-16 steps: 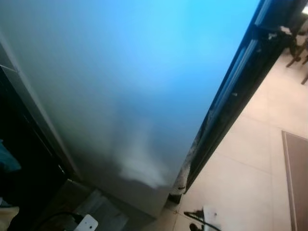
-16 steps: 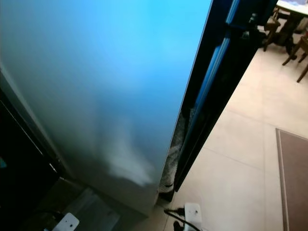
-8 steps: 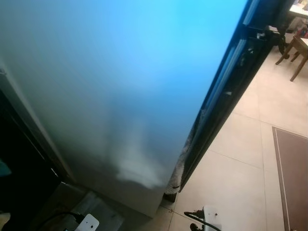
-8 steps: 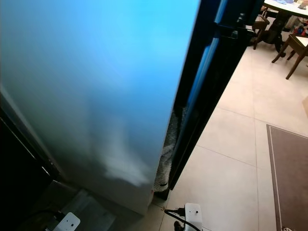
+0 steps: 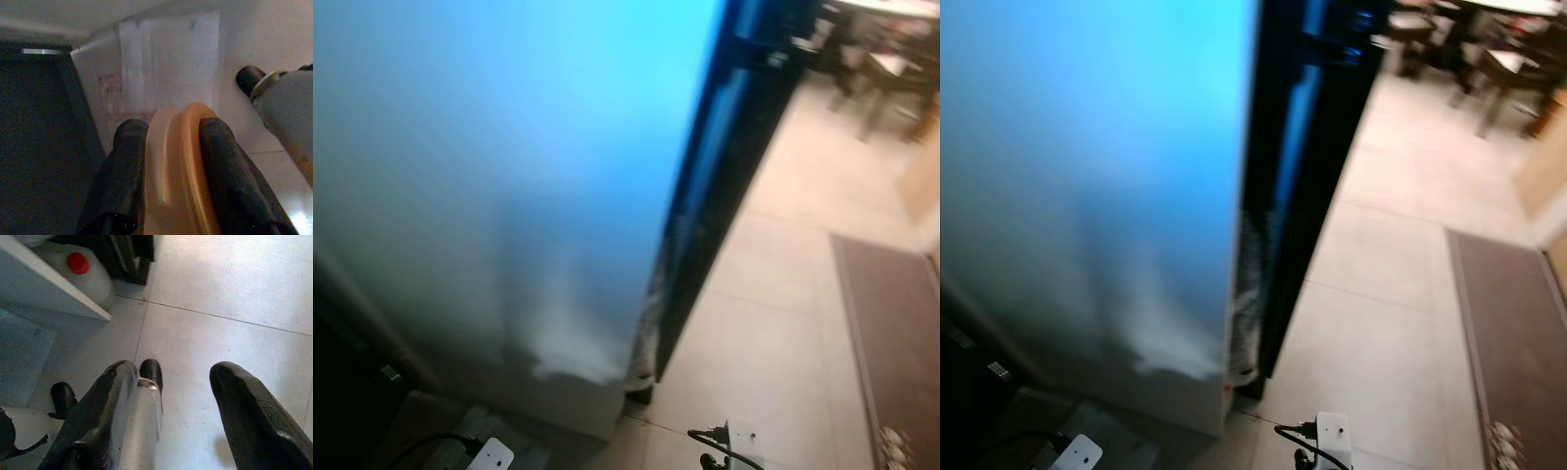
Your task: Restocking fridge
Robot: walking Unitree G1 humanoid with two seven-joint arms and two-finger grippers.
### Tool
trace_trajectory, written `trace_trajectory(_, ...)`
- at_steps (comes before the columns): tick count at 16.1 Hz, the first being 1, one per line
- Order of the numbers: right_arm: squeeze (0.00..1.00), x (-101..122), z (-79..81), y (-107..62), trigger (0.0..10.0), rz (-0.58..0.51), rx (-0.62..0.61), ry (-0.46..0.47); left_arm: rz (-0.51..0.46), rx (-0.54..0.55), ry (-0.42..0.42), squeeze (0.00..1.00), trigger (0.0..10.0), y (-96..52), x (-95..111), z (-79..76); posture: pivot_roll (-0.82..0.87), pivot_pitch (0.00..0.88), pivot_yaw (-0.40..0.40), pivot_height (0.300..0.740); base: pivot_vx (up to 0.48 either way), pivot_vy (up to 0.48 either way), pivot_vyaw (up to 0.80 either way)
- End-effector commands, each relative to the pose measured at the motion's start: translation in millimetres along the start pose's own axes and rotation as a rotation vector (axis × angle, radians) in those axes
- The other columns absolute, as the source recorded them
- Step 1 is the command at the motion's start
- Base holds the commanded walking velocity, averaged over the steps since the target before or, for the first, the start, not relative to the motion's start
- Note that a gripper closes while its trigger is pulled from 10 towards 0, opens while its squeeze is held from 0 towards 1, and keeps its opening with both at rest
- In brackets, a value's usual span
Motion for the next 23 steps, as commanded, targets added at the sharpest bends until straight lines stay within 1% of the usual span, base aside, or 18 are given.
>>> trace_trajectory(1,0.00,1.3,-3.1,-0.1,10.0,-0.008,-0.012,0.003,0.001,-0.007,-0.005,0.00,10.0,-0.2,-0.8,-1.3,-0.04,0.013,-0.072,0.740,0.000,0.000,-0.74)
trace_trajectory(9,0.00,2.0,-3.6,-0.1,10.0,-0.010,-0.012,0.000,0.006,-0.005,-0.012,0.00,10.0,-0.1,-0.9,-1.4,-0.04,0.014,-0.076,0.740,0.000,0.000,-0.71)
trace_trajectory(14,0.00,3.4,-4.6,-0.1,10.0,-0.021,-0.020,0.005,0.008,0.003,-0.033,0.00,10.0,-0.1,-1.1,-1.4,-0.04,0.015,-0.077,0.740,0.000,0.000,0.00)
trace_trajectory(15,0.00,3.8,-4.7,-0.1,10.0,-0.024,-0.021,0.006,0.014,0.009,-0.058,0.00,10.0,-0.3,-2.4,-1.3,-0.04,0.015,-0.077,0.740,0.000,0.000,0.00)
trace_trajectory(17,0.00,3.8,-4.8,-0.2,10.0,-0.025,-0.023,0.005,0.014,0.012,-0.062,0.00,10.0,-0.3,-2.6,-1.2,-0.04,0.014,-0.078,0.740,0.000,0.000,0.00)
trace_trajectory(18,0.00,4.1,-5.1,-0.2,10.0,-0.028,-0.025,0.003,0.018,0.015,-0.086,0.00,10.0,-0.5,-3.6,-1.5,-0.04,0.014,-0.078,0.740,0.000,0.000,0.00)
trace_trajectory(20,0.00,7.4,-6.5,-0.5,10.0,-0.057,-0.040,-0.012,0.027,0.022,-0.137,0.00,10.0,-0.8,-6.1,-2.0,-0.04,0.014,-0.081,0.740,0.000,0.000,0.00)
trace_trajectory(21,0.00,13.3,-8.1,-1.2,10.0,-0.105,-0.056,-0.032,0.028,0.028,-0.155,0.00,10.0,-1.0,-6.8,-2.0,-0.04,0.014,-0.081,0.740,0.000,0.000,0.00)
trace_trajectory(23,0.00,18.3,-7.5,-1.8,10.0,-0.145,-0.053,-0.046,0.030,0.030,-0.162,0.00,10.0,-1.1,-7.6,-1.9,-0.05,0.013,-0.083,0.740,0.000,0.000,0.00)
Point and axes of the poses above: a point about 5 cm out from each wrist's last joint towards the gripper, its own y axis pointing out of the wrist towards the gripper, its own x axis along the axis of the wrist's last joint, z = x × y, the point moved 3 cm from there along y, pointing out of the wrist towards the gripper, and after that the axes turned 6 degrees about -y, right-handed, at the moved point
